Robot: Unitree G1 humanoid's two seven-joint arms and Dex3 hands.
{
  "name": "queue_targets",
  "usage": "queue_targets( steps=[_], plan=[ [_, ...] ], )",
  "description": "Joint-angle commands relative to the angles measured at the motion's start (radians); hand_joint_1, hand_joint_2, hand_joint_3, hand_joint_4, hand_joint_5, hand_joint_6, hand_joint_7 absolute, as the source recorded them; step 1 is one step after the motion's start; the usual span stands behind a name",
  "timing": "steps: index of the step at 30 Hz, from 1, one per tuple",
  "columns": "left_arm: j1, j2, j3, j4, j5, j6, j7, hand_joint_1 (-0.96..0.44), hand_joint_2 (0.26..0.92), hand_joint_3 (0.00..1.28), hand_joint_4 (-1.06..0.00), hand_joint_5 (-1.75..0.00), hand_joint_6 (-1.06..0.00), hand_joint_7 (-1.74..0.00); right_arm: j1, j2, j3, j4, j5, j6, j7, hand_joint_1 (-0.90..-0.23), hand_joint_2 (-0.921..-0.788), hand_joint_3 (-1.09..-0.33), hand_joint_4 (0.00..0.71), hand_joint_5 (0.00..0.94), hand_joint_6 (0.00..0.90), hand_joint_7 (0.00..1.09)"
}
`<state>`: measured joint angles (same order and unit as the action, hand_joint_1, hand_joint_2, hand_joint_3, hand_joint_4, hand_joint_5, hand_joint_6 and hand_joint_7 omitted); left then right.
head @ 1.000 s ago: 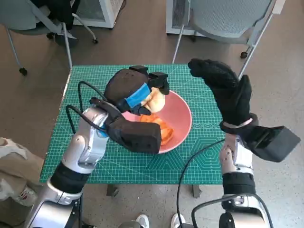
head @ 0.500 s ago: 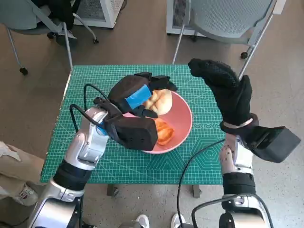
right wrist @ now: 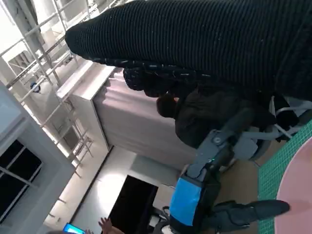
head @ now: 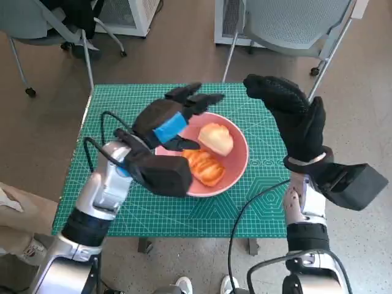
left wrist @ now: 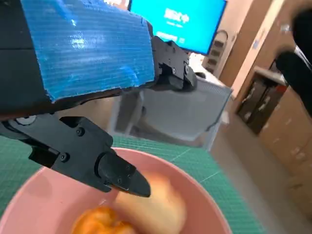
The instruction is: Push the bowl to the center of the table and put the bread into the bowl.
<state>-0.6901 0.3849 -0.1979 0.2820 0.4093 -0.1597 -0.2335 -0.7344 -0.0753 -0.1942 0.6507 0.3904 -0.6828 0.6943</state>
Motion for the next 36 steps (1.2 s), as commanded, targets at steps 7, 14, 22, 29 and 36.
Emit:
queue_targets(
  steps=[7,14,22,29,36],
  plan=[
    [0.029,-0.050,0.186,0.139,-0.371,-0.187,-0.079,-0.62,0.920,0.13,0.00,0.00,-0.05,-0.01,0.014,-0.001,0.002,-0.024,0.006,0.023,-0.011,-0.685,-0.921,-0.866,0.078,0.002,-0.001,0.29],
    [0.070,-0.129,0.305,0.083,-0.668,-0.139,-0.177,-0.61,0.921,0.17,0.00,0.00,-0.05,-0.01,0.010,-0.002,0.008,-0.067,0.005,0.043,-0.022,-0.681,-0.921,-0.861,0.078,0.002,-0.001,0.28],
    [0.129,-0.178,0.367,-0.060,-0.843,-0.012,-0.188,-0.50,0.901,0.12,0.00,0.00,-0.06,-0.02,0.003,-0.006,0.016,-0.113,0.003,0.066,-0.028,-0.678,-0.921,-0.859,0.067,0.000,-0.001,0.29],
    [0.161,-0.173,0.372,-0.109,-0.803,-0.047,-0.185,-0.40,0.866,0.08,0.00,0.00,-0.06,-0.02,-0.010,-0.011,0.022,-0.122,0.000,0.060,-0.023,-0.676,-0.921,-0.859,0.064,0.000,-0.001,0.29],
    [0.180,-0.179,0.372,-0.135,-0.790,-0.078,-0.187,-0.40,0.863,0.07,0.00,0.00,-0.07,-0.03,-0.029,-0.019,0.024,-0.103,-0.004,0.036,-0.012,-0.676,-0.921,-0.859,0.064,0.000,-0.001,0.29]
  ],
)
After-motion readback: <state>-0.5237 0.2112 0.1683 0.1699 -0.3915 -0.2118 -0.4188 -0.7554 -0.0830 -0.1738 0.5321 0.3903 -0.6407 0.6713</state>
